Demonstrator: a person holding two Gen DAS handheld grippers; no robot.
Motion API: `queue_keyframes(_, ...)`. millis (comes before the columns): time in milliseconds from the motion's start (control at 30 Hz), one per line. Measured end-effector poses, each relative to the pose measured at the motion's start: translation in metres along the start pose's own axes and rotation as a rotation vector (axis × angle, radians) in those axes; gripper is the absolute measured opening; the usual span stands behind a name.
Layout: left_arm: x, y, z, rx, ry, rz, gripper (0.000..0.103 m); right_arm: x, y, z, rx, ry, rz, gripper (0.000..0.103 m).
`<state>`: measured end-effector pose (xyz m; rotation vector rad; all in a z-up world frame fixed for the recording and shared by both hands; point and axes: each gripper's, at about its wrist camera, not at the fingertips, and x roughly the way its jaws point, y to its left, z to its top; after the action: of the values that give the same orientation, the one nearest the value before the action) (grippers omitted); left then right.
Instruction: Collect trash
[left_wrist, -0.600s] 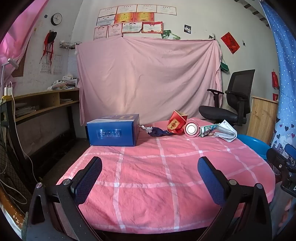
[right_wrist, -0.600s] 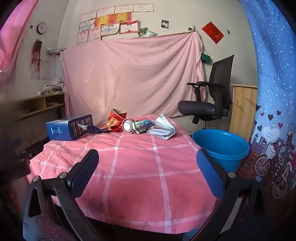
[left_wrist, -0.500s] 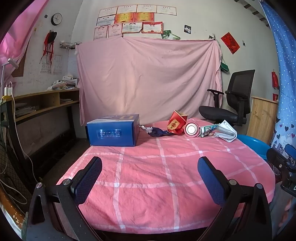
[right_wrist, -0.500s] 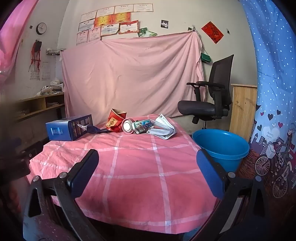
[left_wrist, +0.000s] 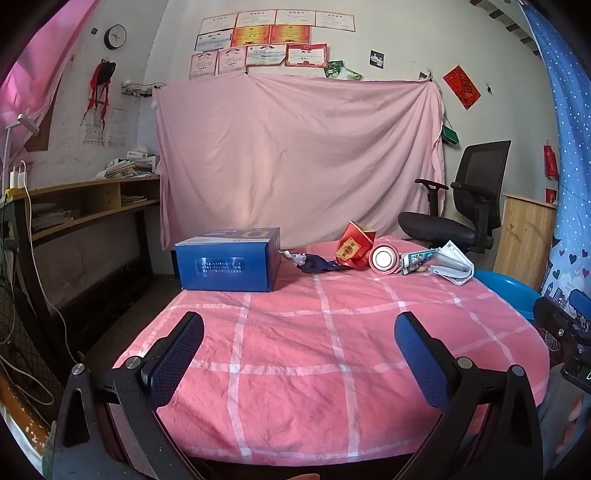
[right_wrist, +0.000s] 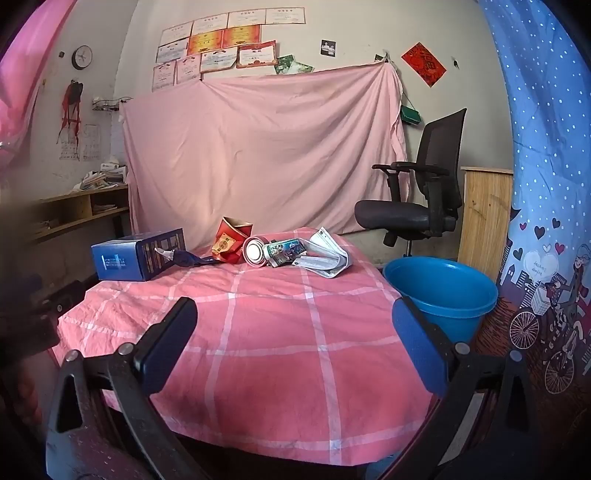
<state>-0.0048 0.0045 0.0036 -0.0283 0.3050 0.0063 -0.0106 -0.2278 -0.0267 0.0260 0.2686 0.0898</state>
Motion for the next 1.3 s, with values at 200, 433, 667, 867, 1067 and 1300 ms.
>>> queue_keyframes(200,0.0007,-0.0016,0.0006,0.002,0.001,0.002,0.101,-0.0006,0.0026,-0.0007,0.005,0.002,-0.001,0.103)
queue_keyframes(433,0.0009,-0.0018,0.0002,0.003,0.0,0.002,0.101,-0.0007,0.0028,-0.0014,0.004,0.001,-0.001,0.103)
queue_keyframes(667,0.0013,-0.0022,-0.0001,0.004,0.0,0.003,0.101,-0.0003,0.0027,-0.0015,0.003,0.001,0.0,0.103)
queue_keyframes(867,0.0009,-0.002,0.0,0.004,0.0,0.002,0.101,-0.0001,0.0027,-0.0015,0.003,0.003,-0.001,0.103)
queue_keyframes(1067,0.001,-0.0022,-0.0002,0.004,0.0,0.003,0.101,0.0001,0.0027,-0.0017,0.003,0.003,0.0,0.103)
queue_keyframes(1300,0.001,-0.002,-0.0002,0.005,0.0,0.003,0.101,-0.0002,0.004,-0.0023,0.001,0.003,0.0,0.103)
